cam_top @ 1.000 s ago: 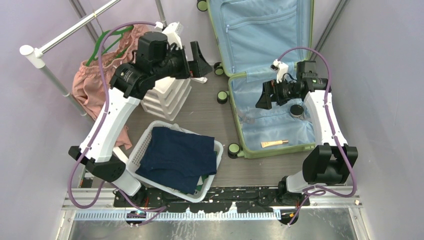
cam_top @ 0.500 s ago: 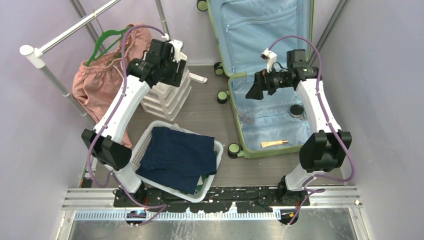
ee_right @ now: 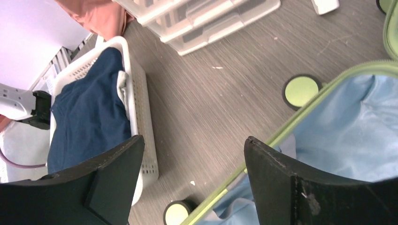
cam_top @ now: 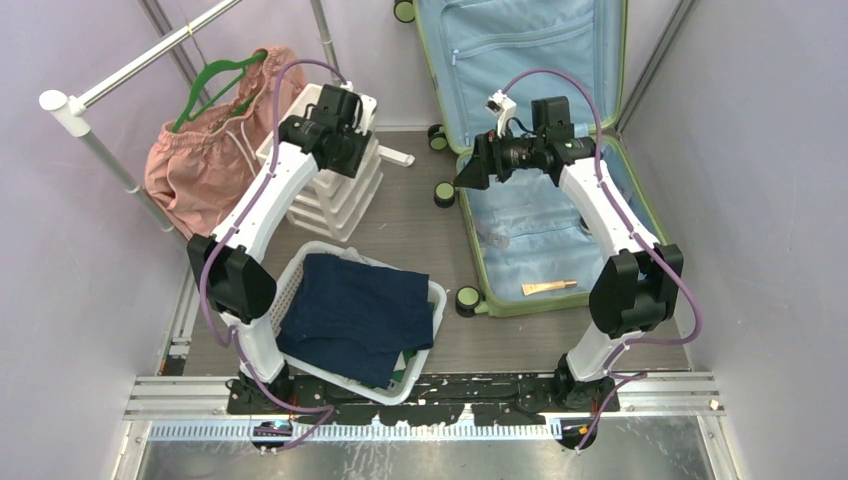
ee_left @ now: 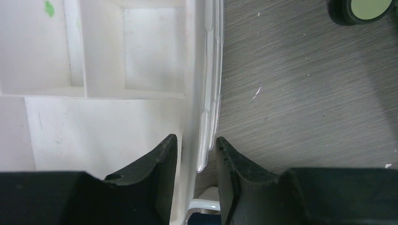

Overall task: Open, take out, and arrange the luggage
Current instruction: Open the drawer in the storage box.

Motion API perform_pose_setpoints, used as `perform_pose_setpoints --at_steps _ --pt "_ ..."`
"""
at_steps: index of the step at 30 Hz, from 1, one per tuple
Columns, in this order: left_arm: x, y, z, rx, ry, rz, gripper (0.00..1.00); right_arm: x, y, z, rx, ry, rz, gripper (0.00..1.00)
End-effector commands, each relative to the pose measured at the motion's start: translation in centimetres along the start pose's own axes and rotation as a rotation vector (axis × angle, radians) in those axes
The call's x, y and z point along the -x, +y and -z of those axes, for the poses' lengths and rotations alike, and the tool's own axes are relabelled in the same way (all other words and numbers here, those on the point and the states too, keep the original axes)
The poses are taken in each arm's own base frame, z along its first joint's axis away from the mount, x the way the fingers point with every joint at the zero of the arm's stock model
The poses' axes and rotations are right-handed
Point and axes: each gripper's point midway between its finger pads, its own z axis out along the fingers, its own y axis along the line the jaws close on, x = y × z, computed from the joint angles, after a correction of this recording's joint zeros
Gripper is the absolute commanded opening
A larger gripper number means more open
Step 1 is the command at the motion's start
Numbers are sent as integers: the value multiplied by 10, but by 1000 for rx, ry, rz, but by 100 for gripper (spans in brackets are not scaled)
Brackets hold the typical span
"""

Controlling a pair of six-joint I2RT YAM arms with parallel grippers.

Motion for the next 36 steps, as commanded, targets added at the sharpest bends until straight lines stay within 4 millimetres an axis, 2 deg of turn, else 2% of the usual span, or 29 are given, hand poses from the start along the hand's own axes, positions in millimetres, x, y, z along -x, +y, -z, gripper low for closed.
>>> perform_pose_setpoints --at_steps 1,3,6,9,14,17,21,26,32,36 --pt "5 5 -7 6 -28 -2 37 33 19 -11 55 -110 35 82" --pt "3 3 -11 -7 -17 -8 34 39 25 -20 77 -137 -15 80" --pt "4 0 -13 -26 -20 -17 17 49 33 -33 112 -211 -79 78" --pt "13 -2 -9 -46 -42 -26 1 74 41 -43 155 -349 -103 75" --pt "41 -10 11 -116 -139 -4 0 98 46 -66 219 -486 -275 64" --pt "60 -16 32 -175 -214 35 0 102 40 -81 190 -538 -368 63" --pt "79 -13 50 -217 -289 111 0 95 34 -101 148 -553 -473 63" --pt "90 -12 63 -285 -345 224 0 76 21 -124 103 -525 -613 64" --pt "93 -7 73 -353 -409 332 0 60 6 -140 62 -503 -738 70" --pt "95 -8 80 -389 -434 357 0 56 9 -154 100 -479 -771 72"
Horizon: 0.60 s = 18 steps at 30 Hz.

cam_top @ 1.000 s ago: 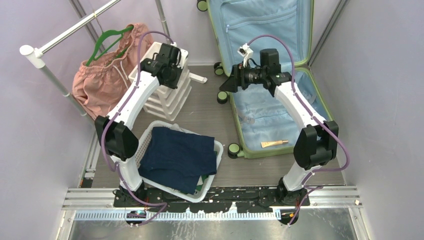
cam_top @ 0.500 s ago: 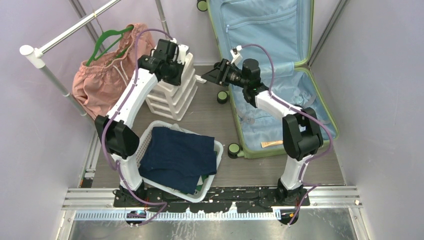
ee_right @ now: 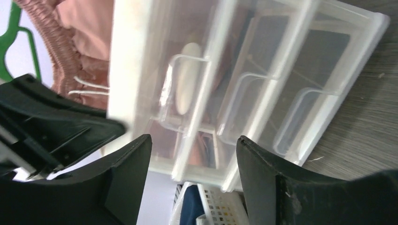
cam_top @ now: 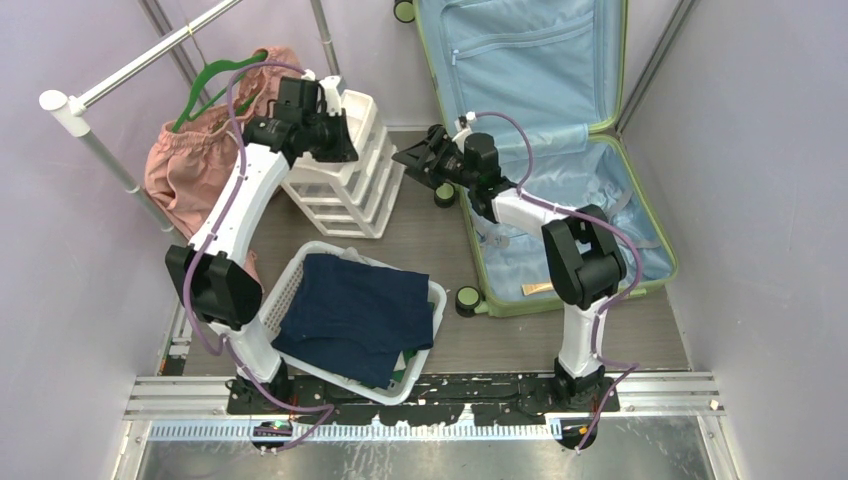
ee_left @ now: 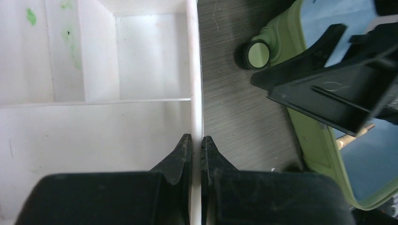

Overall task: Open, take out, and arrange the luggage
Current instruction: Open the drawer in the storage box.

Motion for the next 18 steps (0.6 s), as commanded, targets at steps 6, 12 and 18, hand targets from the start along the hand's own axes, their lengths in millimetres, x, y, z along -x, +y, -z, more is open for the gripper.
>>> perform_pose_setpoints --at_steps 6,12,18 --pt "65 -37 51 -172 -270 12 0 -7 6 -26 53 -14 -80 78" --pt "60 -38 49 -206 -256 36 0 -6 13 -37 94 -18 -83 77" --pt "60 -37 51 -232 -260 61 0 -7 19 -42 151 -8 -119 66"
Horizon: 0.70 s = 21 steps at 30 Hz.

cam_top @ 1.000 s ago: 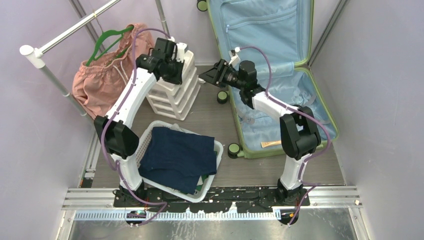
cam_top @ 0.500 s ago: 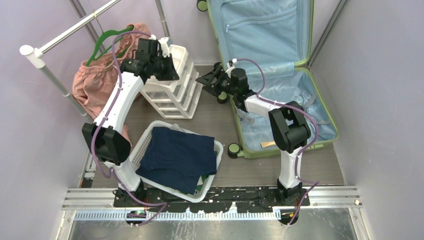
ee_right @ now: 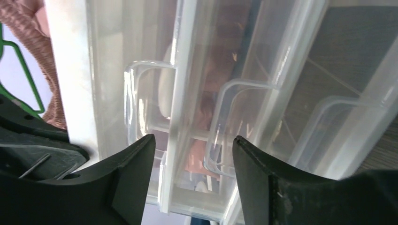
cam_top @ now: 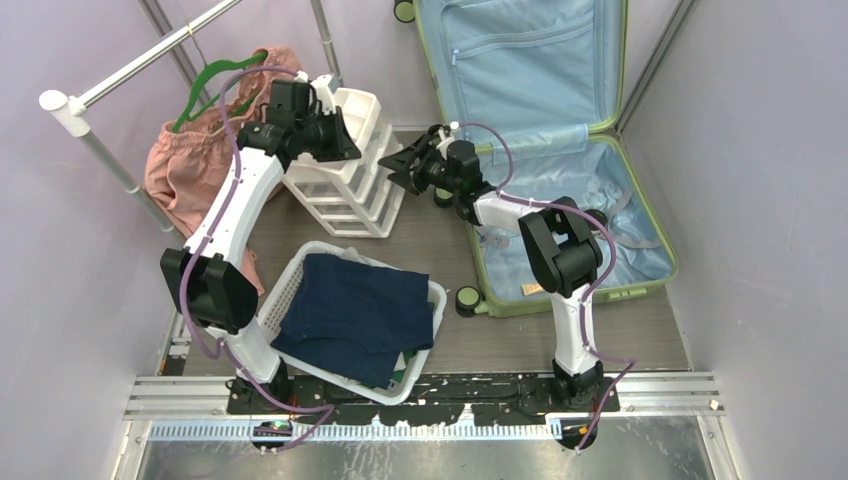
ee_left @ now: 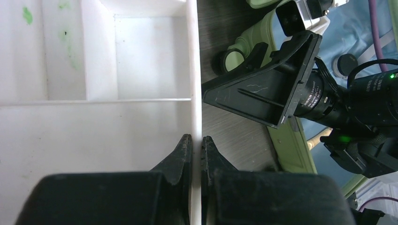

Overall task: Open, take out, and arrange the luggage
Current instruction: Open the drawer in the storage box.

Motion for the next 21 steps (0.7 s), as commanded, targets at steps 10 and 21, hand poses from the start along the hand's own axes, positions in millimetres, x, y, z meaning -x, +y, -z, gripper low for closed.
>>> perform_pose_setpoints --at_steps 10,21 --pt "49 -40 37 -179 -177 -27 0 9 43 -9 171 -11 -29 62" --pt "33 -26 23 -140 -117 -22 0 8 79 -3 314 18 -22 52"
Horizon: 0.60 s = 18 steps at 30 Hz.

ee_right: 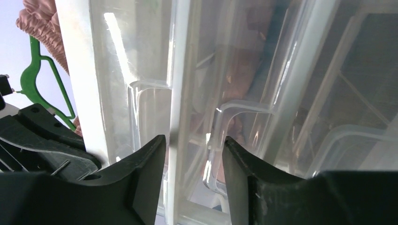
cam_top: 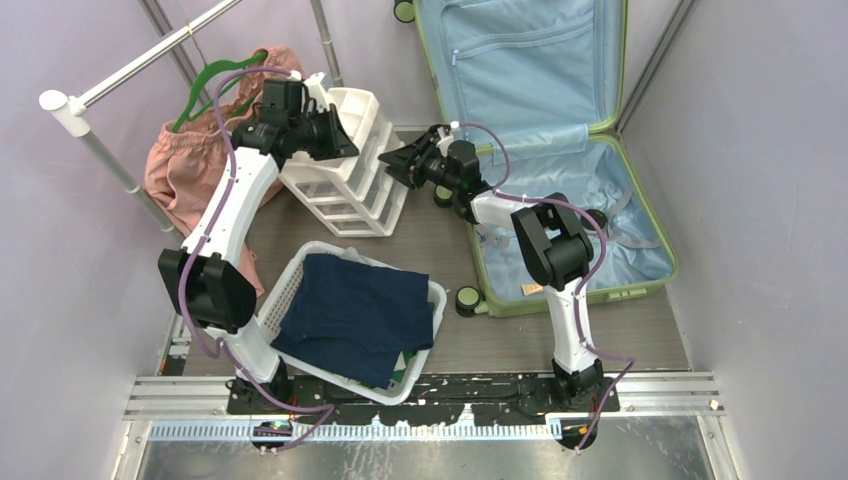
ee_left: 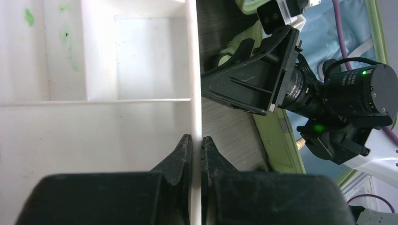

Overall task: Open, take out, and arrange the luggage
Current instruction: Open the drawer in the storage box.

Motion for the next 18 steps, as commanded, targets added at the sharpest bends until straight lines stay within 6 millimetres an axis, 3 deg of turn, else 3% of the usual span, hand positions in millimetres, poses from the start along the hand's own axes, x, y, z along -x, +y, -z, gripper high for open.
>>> perform_pose_setpoints --at_steps 1,11,18 --pt "24 -26 17 -87 -93 -65 0 -3 70 5 222 25 61 49" --pt "-1 0 4 20 -3 -115 0 9 88 28 262 17 71 40" --pt "-10 8 -4 70 23 -138 0 18 89 46 257 6 73 40"
